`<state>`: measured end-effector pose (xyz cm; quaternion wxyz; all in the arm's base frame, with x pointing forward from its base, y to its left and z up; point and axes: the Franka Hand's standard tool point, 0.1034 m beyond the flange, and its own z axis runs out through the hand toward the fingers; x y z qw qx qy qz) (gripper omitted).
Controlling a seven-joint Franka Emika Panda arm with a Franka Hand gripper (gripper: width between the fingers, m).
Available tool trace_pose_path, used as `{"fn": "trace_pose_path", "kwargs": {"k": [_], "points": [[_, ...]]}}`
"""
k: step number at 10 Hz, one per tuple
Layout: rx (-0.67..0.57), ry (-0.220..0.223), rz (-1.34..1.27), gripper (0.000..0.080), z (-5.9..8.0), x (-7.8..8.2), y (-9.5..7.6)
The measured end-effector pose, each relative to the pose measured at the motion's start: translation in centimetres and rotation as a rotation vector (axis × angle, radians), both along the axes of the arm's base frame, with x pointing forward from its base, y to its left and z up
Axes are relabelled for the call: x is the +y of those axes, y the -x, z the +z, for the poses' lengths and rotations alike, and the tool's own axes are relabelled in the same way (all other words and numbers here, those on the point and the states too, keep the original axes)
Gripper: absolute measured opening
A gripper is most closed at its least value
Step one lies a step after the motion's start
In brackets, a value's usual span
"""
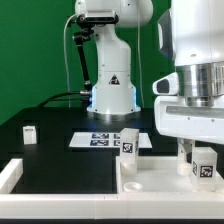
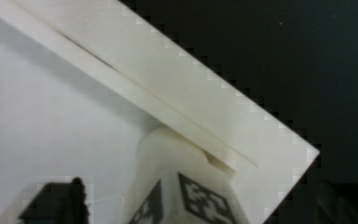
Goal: Assemble square table
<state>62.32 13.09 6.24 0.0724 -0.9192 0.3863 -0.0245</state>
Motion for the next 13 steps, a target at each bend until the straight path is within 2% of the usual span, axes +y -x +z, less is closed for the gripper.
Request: {"fn": "trace_pose_path", "kwargs": {"k": [2,3,4,5,6,7,8,11,13], "points": [[-0.028,0.083,0.411,0.0649,0.44,-0.71,-0.45],[-0.050,0.109,0.618,0.0649,0.39,-0.57,-0.59],[-0.055,0.115,0.686,0.0649,0.28,-0.33,-0.47],[-0.052,0.111,0.648,0.0649,0.28,-0.38,-0.49],[-0.051,0.111,0.639,0.0562,0.28,-0.40,-0.49],[-0.050,0.112,0.637,0.0386,0.28,-0.50,-0.51],[-0.038,0.104,0.519,0.0290,0.25,-0.86,-0.52],[-0.019,0.083,0.302,0.0290,0.26,-0.95,-0.54],[0.017,0.043,-0.041,0.0290,0.29,-1.01,-0.51]]}}
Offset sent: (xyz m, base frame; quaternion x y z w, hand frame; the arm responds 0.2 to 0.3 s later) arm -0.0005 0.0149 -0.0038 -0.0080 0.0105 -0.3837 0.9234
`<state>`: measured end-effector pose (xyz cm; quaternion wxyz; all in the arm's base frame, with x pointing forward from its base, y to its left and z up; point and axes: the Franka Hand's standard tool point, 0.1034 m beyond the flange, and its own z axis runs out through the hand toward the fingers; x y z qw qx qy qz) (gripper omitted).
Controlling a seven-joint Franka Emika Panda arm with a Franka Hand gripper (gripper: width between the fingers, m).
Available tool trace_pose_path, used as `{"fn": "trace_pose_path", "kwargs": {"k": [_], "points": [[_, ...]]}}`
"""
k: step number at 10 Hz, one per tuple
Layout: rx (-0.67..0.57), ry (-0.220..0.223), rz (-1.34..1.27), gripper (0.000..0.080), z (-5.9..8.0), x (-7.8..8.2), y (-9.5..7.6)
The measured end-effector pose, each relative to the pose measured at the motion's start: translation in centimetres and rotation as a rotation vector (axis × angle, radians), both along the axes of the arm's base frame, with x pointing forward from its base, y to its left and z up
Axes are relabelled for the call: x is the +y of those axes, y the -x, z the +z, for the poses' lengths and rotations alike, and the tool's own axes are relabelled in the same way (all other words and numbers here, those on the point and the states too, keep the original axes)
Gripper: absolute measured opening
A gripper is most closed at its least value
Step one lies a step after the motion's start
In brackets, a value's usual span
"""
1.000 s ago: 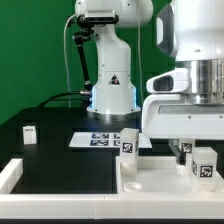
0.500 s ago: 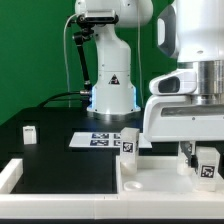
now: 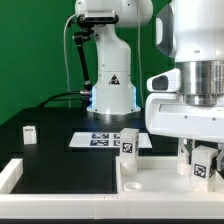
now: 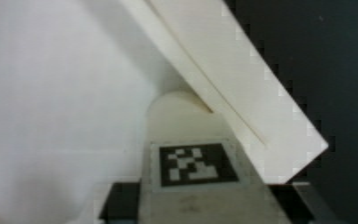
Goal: Assemble square table
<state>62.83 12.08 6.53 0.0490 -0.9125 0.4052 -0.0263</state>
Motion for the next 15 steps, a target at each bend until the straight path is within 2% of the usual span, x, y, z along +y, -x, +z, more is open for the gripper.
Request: {"fn": "trace_pose_path", "kwargs": {"k": [1,3,7,8,10,13,14,15], "points": [[0.014,-0.037,-0.163,0.0290,-0.08,-0.14,0.01],[0.004,-0.155,-0.483,0.0290,-0.22,-0.16,0.33],[0.034,-0.181,-0.688,0.0290,-0.24,0.05,0.35],[0.064,-0.222,-0.871,0.0290,-0.22,-0.01,0.28],[0.089,-0.253,-1.111,0.0290,-0.35,-0.53,0.13],[0.079,-0.242,-1.073,0.0291,-0.48,-0.72,0.21],[0.065,-0.231,-0.965,0.0469,-0.59,-0.51,0.33],[0.058,-0.229,-0.921,0.0469,-0.54,-0.47,0.31]]}}
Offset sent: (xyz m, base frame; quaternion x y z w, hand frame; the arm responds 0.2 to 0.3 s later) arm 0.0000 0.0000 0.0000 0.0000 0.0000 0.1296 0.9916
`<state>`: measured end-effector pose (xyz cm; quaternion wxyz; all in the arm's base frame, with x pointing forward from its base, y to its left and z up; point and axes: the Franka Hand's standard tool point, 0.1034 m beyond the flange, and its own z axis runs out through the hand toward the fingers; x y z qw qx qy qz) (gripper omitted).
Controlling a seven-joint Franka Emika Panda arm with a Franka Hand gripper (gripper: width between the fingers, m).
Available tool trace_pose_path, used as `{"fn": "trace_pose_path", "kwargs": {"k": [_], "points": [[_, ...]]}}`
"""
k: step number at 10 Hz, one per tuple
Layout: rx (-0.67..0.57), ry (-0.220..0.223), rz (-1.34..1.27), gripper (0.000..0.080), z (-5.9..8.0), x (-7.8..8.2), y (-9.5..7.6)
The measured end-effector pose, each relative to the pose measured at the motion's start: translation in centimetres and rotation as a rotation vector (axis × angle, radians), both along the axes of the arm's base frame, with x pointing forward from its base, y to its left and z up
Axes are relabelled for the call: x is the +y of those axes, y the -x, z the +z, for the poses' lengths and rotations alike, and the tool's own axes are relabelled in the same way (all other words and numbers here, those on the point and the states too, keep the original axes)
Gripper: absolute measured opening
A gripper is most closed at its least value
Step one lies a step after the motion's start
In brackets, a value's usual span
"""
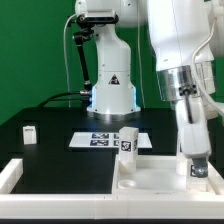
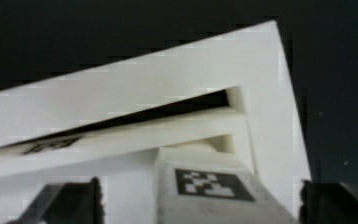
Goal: Assemble square table
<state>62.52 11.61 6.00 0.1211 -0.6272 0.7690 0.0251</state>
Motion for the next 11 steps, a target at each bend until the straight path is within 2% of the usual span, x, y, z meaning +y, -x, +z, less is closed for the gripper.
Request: {"fn": "trace_pose_path", "kwargs": {"k": [1,3,4,7,9,11], "points": [[0.002,0.000,-0.004,0.0613,-0.1,0.0,0.0],[-0.002,0.002,0.007,0.0639,0.0,0.0,0.1],[-0.018,0.012,0.054,0.0648,0.7,-0.5,0.5],[-0.089,0.007,0.145,0.0649,6.3,-3.4,1.7],[-0.084,0.011,0.145,0.0649,5.7,-3.3,1.8],[-0.084,0.011,0.145,0.0649,5.8,-3.3,1.8]]}}
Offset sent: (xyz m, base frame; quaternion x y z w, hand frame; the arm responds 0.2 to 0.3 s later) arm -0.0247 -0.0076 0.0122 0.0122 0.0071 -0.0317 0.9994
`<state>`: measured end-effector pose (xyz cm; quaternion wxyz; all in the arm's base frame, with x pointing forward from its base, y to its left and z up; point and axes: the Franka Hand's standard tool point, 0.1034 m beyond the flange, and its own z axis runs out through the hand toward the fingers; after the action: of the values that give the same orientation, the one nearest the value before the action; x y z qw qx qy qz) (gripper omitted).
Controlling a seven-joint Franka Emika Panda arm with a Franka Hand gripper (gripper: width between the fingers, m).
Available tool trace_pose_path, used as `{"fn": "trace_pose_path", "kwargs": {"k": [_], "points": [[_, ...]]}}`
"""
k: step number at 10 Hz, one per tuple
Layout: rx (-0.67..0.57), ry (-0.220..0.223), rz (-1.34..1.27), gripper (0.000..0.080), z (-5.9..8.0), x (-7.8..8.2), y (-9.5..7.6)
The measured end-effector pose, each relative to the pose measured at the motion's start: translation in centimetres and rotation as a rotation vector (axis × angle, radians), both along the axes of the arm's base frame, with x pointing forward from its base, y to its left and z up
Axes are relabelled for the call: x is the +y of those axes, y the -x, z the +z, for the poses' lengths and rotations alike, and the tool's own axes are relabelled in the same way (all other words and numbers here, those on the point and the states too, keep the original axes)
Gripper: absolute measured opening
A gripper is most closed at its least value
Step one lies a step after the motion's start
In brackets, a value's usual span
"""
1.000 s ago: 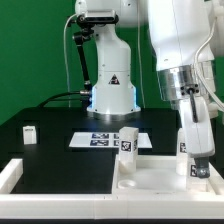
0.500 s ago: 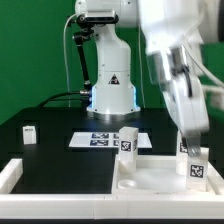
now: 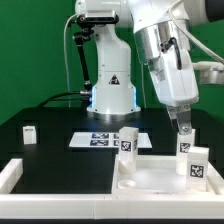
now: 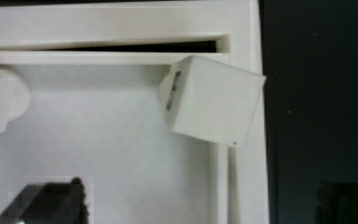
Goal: Assemble square table
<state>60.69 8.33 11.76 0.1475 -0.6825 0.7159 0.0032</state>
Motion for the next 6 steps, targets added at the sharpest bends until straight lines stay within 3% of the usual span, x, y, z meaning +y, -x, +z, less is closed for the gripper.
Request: {"fn": "trace_pose_path", "kwargs": {"k": [3,6], "points": [[-0.002,0.004,0.011,0.0649,0.0,-0.2,0.1],[-0.055,0.042,0.156,0.0649,1.7,-5.1,3.9]]}}
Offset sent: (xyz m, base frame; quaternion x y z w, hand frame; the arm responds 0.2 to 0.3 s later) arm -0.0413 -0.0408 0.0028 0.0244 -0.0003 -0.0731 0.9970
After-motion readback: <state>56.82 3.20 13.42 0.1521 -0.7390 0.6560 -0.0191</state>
